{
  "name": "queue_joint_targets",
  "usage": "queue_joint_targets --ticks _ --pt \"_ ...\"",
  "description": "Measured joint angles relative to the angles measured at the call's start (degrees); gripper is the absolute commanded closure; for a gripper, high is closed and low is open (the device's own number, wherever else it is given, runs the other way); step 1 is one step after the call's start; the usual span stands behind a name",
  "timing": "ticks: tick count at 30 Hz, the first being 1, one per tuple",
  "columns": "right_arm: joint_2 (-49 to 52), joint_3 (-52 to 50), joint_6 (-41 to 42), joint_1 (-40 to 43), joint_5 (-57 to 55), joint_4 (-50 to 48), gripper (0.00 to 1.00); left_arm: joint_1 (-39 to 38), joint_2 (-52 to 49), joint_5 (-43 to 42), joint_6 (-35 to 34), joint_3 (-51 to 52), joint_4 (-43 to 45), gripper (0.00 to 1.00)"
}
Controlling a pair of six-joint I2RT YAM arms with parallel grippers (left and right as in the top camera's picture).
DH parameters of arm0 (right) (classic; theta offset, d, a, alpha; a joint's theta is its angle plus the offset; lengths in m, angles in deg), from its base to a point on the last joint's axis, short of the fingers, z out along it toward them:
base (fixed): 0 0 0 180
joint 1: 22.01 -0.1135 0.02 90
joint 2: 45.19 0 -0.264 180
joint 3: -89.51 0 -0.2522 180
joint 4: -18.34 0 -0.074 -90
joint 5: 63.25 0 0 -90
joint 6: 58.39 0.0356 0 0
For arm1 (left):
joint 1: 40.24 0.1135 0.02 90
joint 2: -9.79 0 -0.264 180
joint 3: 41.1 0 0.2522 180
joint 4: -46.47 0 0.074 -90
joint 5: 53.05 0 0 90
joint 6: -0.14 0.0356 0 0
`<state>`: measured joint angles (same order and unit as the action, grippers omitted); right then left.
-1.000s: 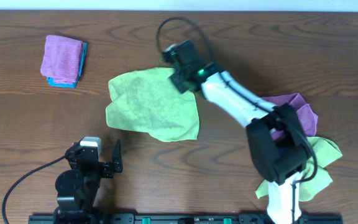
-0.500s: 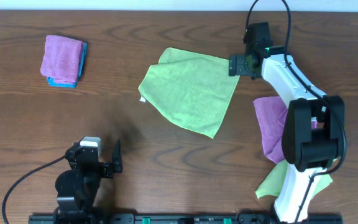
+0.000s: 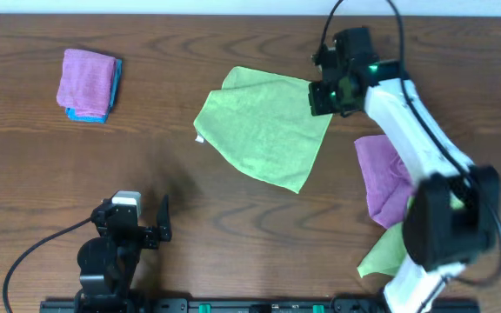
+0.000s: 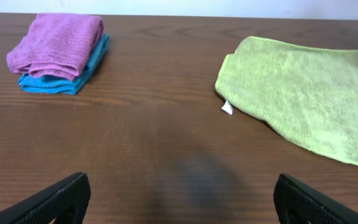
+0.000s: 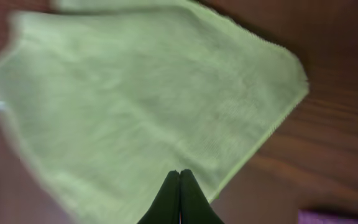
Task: Fold the cloth
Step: 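Drag the cloth edge away with the right gripper to spread it flat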
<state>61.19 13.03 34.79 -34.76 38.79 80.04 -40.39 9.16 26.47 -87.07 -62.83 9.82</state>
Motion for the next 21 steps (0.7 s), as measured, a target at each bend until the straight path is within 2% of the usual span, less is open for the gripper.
queue_joint_targets --ticks 10,14,16,19,20,21 --pt "-20.37 0.39 -0.74 -7.45 1.62 22.47 0.98 0.0 0.0 0.0 0.0 0.0 0.0 0.05" --pt "-29.07 -3.52 -0.35 -13.14 1.33 26.82 0.98 0.02 0.0 -0.02 -0.02 0.0 -0.02 0.04" --pt "-34.16 -6.64 0.72 -15.52 1.46 27.26 0.98 0.0 0.0 -1.36 -2.08 0.0 0.04 0.05" --pt "-43.82 -12.09 3.32 -19.45 1.46 27.36 0.99 0.0 0.0 -7.13 -9.57 0.0 0.0 0.05" --pt "-47.21 -13.42 4.13 -20.63 1.55 27.61 0.93 0.0 0.0 -10.19 -13.53 0.0 0.04 0.05" --pt "-50.51 -14.4 5.22 -21.59 1.7 28.0 0.77 0.0 0.0 -13.03 -16.96 0.0 0.11 0.05"
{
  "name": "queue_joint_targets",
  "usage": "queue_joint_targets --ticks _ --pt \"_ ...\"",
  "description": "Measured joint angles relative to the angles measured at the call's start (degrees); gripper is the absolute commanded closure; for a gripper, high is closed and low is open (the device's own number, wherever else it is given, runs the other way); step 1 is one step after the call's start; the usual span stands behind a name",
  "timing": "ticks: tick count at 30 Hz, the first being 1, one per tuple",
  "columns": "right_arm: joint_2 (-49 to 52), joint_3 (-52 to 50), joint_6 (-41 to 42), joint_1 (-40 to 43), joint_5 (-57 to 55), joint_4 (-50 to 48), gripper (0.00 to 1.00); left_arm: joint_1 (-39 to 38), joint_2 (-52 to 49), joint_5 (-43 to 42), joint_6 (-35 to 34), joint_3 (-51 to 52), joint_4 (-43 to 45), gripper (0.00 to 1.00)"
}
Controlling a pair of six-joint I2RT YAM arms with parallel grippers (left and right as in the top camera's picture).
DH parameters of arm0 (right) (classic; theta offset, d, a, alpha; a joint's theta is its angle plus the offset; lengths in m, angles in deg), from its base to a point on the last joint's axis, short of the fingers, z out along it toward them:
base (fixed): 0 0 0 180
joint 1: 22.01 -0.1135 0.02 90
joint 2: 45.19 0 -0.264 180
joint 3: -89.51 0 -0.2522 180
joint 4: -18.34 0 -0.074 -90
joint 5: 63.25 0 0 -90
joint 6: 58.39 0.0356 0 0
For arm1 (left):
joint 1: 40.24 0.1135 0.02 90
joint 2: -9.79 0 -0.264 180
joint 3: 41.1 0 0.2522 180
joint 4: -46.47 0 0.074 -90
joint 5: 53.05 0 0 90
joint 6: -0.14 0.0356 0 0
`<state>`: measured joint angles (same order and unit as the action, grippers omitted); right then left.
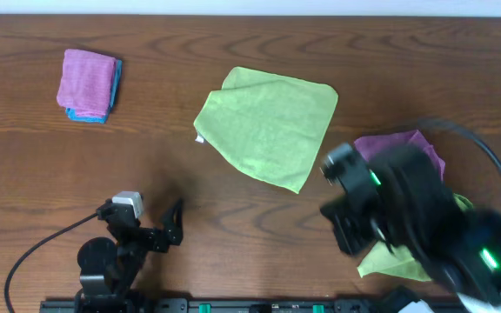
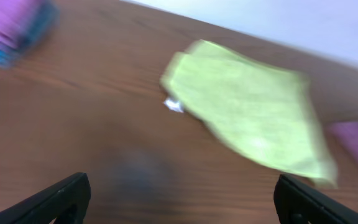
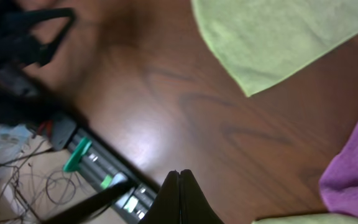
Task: Fold the cloth
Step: 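Drag the cloth edge away with the right gripper to spread it flat, then retract the right gripper and move the left gripper toward the cloth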
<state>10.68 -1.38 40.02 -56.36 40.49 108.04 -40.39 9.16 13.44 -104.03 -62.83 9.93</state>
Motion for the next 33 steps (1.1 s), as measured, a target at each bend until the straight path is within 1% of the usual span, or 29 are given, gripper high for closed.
queue_joint_targets --ticks 1,2,3,4,6,10,14,18,21,26,28,29,31,33 --pt "-3.17 -0.74 0.74 -0.81 0.33 0.42 0.66 0.0 0.0 -2.4 -3.06 0.0 0.07 0.05" --pt "-5.53 -1.27 1.44 -1.33 0.52 0.94 0.53 0.0 0.0 -4.44 -5.88 0.0 0.13 0.05" --pt "-8.37 -1.77 2.01 -1.77 1.42 1.51 0.22 0.0 0.0 -6.47 -9.22 0.0 0.26 0.05" --pt "-11.08 -2.08 2.49 -2.12 2.4 2.29 0.01 0.0 0.0 -7.74 -11.78 0.0 0.28 0.05" --pt "-15.21 -2.4 2.93 -2.27 4.63 3.13 0.01 0.0 0.0 -9.81 -17.33 0.0 0.26 0.05" --pt "-19.96 -2.47 3.28 -2.4 8.79 3.54 0.01 0.0 0.0 -11.89 -25.31 0.11 0.92 0.05" --pt "-22.1 -2.51 3.39 -2.43 11.47 3.56 0.01 0.0 0.0 -12.76 -35.67 0.13 0.76 0.05" --pt "-22.14 -2.78 3.41 -2.43 12.41 3.02 0.01 0.0 0.0 -13.64 -42.45 0.13 0.76 0.05" --pt "-22.14 -2.78 3.39 -2.43 12.39 2.86 0.01 0.0 0.0 -13.81 -44.48 0.13 0.76 0.05" --pt "-22.16 -2.78 3.41 -2.43 10.93 2.84 0.01 0.0 0.0 -14.25 -46.01 0.13 0.52 0.05" --pt "-22.16 -2.78 3.41 -2.43 10.16 2.84 0.01 0.0 0.0 -15.08 -45.83 0.13 0.68 0.0" --pt "-22.16 -2.78 3.41 -2.43 9.9 2.84 0.01 0.0 0.02 -15.3 -45.51 0.13 0.83 0.06" --pt "-22.16 -2.78 3.41 -2.43 9.49 2.78 0.01 0.0 0.0 -15.47 -44.5 0.24 1.55 0.09" --pt "-22.16 -2.78 3.41 -2.43 8.5 2.69 0.01 0.0 -0.02 -15.28 -43.23 0.39 2.23 0.09"
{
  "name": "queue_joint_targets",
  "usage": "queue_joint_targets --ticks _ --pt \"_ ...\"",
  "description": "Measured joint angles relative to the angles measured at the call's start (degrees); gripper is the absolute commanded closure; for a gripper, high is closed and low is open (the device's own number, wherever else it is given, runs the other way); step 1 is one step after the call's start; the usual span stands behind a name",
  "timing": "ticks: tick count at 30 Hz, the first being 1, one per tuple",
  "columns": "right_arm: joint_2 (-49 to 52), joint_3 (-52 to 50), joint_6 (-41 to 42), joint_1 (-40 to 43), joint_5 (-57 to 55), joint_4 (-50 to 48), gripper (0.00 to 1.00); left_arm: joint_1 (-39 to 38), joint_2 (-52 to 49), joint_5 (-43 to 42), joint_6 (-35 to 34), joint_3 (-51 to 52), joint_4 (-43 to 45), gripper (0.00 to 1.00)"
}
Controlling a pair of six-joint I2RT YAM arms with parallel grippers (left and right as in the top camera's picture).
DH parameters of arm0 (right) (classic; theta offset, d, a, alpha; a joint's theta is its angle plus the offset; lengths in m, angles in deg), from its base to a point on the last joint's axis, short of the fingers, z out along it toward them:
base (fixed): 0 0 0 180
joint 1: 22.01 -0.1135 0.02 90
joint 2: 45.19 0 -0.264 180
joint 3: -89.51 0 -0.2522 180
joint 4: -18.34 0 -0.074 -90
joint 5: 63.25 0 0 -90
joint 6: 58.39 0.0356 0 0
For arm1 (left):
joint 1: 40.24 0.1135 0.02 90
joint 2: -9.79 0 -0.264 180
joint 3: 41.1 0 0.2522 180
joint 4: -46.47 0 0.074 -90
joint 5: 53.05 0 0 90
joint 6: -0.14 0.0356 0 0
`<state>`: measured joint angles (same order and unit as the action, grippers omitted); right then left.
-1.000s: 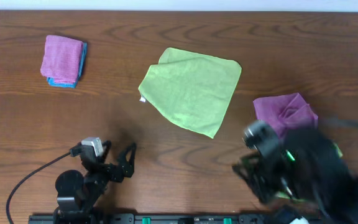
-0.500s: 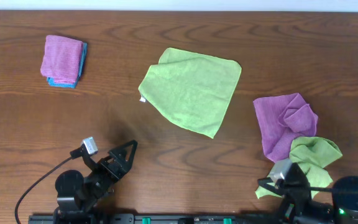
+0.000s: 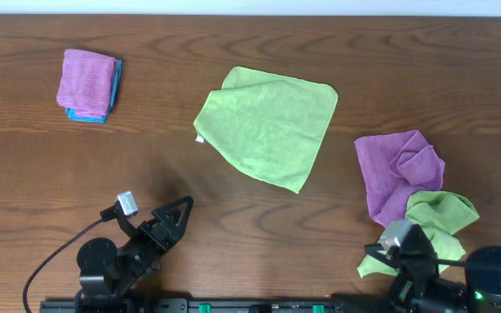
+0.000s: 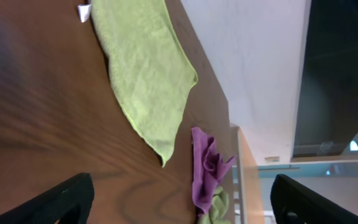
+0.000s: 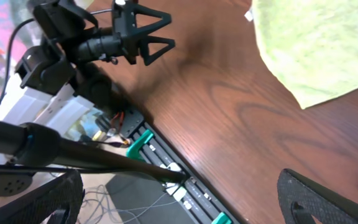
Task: Fold the cloth
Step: 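Retract the right gripper and move the left gripper toward the cloth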
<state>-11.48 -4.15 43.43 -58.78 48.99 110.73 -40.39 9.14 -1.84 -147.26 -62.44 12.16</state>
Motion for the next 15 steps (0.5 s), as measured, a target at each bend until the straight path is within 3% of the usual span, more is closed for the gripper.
queue_joint_targets --ticks 6,11,15 --pt "0.2 -0.07 0.0 0.0 -4.02 -1.42 0.01 0.0 -7.06 2.38 4.59 0.59 10.62 0.03" --pt "2.45 -0.15 -0.09 0.0 -6.47 -2.95 0.01 0.0 -23.91 3.8 10.03 0.22 21.05 0.02" --pt "4.61 -0.24 -0.22 0.0 -7.43 -3.69 0.01 0.0 -39.32 4.39 16.04 -4.24 22.12 0.02"
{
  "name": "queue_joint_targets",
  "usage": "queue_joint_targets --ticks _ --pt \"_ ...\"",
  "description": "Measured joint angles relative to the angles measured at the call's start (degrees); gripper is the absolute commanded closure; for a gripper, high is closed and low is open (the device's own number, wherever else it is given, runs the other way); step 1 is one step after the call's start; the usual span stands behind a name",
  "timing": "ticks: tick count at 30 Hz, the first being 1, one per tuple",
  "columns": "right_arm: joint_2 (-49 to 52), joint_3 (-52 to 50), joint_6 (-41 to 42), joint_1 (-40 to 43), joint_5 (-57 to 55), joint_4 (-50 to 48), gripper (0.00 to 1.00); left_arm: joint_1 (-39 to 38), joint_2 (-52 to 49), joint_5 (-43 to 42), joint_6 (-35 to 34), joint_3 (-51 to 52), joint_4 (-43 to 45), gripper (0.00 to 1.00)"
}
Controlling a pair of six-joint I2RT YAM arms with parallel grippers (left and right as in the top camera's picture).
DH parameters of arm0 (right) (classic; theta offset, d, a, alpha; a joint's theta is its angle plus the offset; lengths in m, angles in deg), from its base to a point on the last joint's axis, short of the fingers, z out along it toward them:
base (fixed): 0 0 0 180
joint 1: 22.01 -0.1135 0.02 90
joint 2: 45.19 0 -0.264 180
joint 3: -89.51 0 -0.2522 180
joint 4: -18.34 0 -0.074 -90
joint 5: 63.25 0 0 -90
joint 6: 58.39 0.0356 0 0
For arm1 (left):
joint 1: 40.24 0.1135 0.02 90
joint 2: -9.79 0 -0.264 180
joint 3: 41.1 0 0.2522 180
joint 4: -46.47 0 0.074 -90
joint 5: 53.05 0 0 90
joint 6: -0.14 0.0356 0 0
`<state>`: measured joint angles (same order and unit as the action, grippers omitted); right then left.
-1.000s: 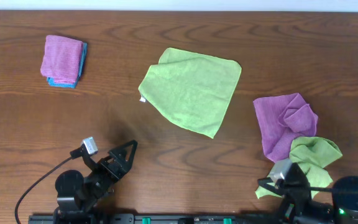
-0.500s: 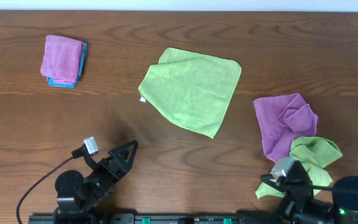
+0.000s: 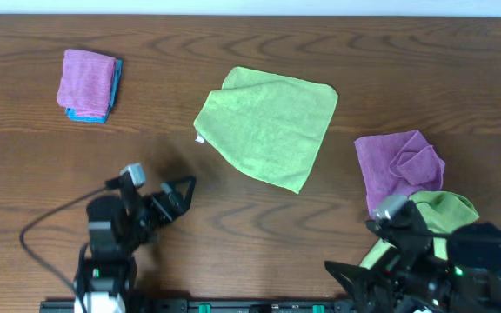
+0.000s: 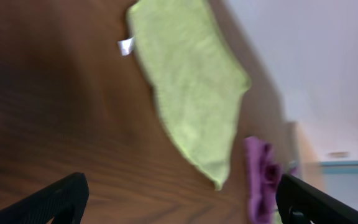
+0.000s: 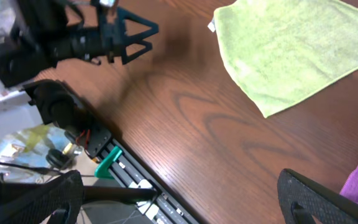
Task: Fold the cloth
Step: 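Retract the right gripper and move the left gripper toward the cloth, then grasp the cloth's left corner with the left gripper and pull it square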
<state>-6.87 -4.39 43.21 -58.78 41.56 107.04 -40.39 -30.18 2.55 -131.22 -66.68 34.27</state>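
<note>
The light green cloth [image 3: 268,126] lies spread flat in the middle of the wooden table, with a white tag at its left corner. It also shows in the left wrist view [image 4: 188,87] and the right wrist view [image 5: 297,50]. My left gripper [image 3: 177,198] is open near the front left and points toward the cloth, with nothing between its fingers [image 4: 179,205]. My right gripper [image 3: 355,276] is open low at the front right, well away from the cloth, its jaws wide apart over bare wood [image 5: 179,205].
A folded pink cloth on a blue one [image 3: 90,84] sits at the far left. A crumpled purple cloth [image 3: 398,169] and a crumpled green cloth [image 3: 433,217] lie at the right. The mounting rail [image 5: 123,168] runs along the table's front edge.
The left arm has shifted a little away from the front edge. The right arm has come further into view at the front right. Both grippers stay open; the green cloth has not moved.
My right gripper was shut at the green cloth's far right corner. Then it was off the cloth and shut over the front right, with the cloth lying flat. Later it stood open by the front edge. The left gripper stayed open and turned toward the cloth.
</note>
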Motion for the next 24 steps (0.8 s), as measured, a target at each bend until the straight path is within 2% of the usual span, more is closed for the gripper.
queue_joint_targets --ticks 10,17,24 --pt "2.64 -0.04 -1.38 0.0 -1.01 -1.05 0.01 0.0 -32.48 0.17 17.62 -22.97 0.28 0.03" --pt "2.67 -0.07 -2.78 0.0 -1.55 -1.07 0.01 0.0 -49.53 0.15 24.63 -34.21 0.31 0.04" --pt "2.67 -0.07 -3.78 0.0 -1.6 -1.16 0.01 -0.15 -61.31 -1.11 27.93 -44.02 0.59 0.04"
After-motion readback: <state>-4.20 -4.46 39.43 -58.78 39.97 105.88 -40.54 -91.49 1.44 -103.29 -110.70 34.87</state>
